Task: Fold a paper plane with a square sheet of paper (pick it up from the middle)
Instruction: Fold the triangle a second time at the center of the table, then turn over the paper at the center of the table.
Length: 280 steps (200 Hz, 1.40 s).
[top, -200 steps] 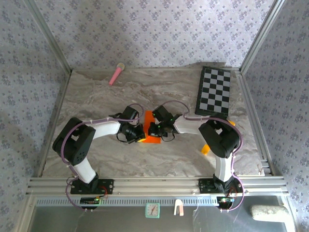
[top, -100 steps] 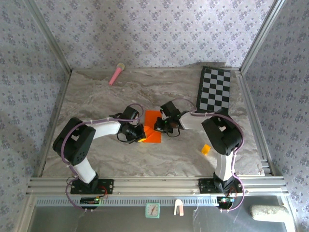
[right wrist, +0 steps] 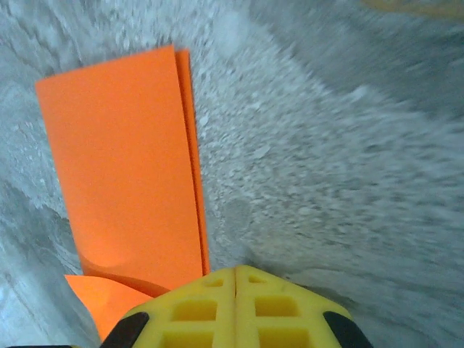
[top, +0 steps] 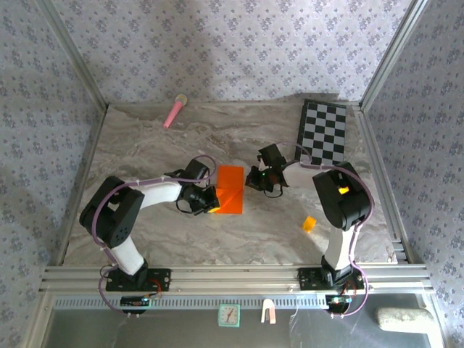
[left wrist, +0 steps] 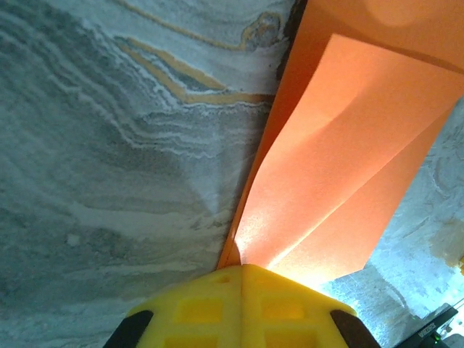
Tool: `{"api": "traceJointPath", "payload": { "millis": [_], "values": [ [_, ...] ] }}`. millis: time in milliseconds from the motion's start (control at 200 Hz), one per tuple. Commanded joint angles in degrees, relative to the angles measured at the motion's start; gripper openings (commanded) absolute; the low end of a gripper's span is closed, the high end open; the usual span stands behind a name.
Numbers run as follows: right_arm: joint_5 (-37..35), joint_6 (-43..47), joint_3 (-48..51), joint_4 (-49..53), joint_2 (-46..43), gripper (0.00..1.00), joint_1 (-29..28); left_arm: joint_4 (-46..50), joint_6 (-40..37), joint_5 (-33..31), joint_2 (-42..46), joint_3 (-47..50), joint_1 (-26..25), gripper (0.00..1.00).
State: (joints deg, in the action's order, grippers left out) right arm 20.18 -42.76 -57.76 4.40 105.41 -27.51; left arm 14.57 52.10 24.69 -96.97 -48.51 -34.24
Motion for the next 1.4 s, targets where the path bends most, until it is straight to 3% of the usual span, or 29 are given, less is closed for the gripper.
{"api": "traceJointPath", "payload": {
  "millis": [0,210,380,860,1394],
  "values": [
    [-3.1,1.63,0.81,2.66,-6.37,0.04,0.51,4.06,-0.98,0.17,1.06,-2.11,-0.22,0.02],
    [-2.52,-2.36,5.34,2.36,-12.77,0.25,-0.5,1.99,-1.2,-0.81,3.71,-5.92,0.65,0.17],
    [-1.03,-7.14,8.33,-0.47,-13.92,0.37,-1.94,-0.33,-1.03,-0.76,1.28,-7.61,1.46,0.19],
    [1.82,-15.42,8.59,-8.93,-6.99,0.39,-6.75,-2.91,0.08,-4.3,-5.46,-8.38,2.0,0.18],
    [1.99,-18.14,6.43,-9.22,-2.96,0.39,-9.31,-4.12,2.05,-4.21,-7.18,-5.81,2.16,0.2]
  ]
}}
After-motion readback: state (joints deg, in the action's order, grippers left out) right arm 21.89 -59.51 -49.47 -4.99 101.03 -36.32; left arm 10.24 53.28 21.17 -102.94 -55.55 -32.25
